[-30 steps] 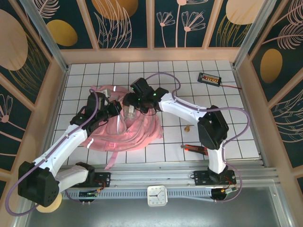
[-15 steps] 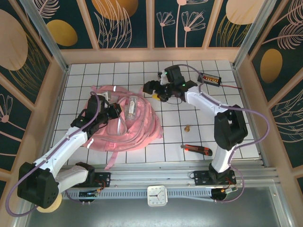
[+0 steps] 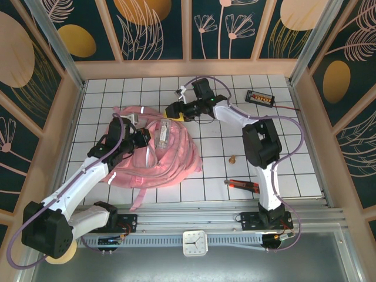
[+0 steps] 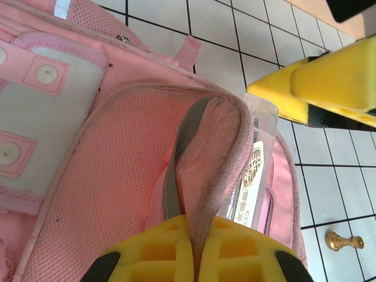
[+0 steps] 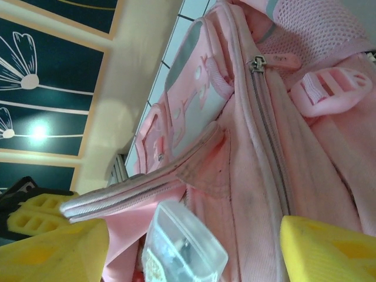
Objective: Pack books, pencil case, and school supplies into a backpack
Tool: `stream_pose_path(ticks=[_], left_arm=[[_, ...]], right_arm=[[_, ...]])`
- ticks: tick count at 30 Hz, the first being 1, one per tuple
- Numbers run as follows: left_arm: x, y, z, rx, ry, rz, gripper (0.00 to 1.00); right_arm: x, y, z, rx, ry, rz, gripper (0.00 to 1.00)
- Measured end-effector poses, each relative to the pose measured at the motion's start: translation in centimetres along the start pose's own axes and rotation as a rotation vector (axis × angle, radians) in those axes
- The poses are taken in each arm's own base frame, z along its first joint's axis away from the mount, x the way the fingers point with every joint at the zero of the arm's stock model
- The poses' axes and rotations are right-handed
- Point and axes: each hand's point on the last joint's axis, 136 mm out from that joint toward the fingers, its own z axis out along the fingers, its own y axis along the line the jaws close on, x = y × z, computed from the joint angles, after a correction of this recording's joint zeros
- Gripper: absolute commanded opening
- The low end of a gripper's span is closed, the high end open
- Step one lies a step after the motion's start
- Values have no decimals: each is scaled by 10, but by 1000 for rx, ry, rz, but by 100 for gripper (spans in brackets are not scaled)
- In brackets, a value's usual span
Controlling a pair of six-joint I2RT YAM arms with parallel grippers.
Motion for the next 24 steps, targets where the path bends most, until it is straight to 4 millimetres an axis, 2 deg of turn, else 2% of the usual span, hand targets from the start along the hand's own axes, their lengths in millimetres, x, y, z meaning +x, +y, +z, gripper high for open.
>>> stream_pose_path(ticks=[14,20,24], left_arm=[[1,0,0,1,7,0,0],[7,3,1,-11,34,4,0],[10,3,1,-12,46,7,0]], right_arm=[[6,5,11,-36,16,-73,69],[23,-2,20,-43,23,-69,52],[35,7,18,-49,23,-62,46]])
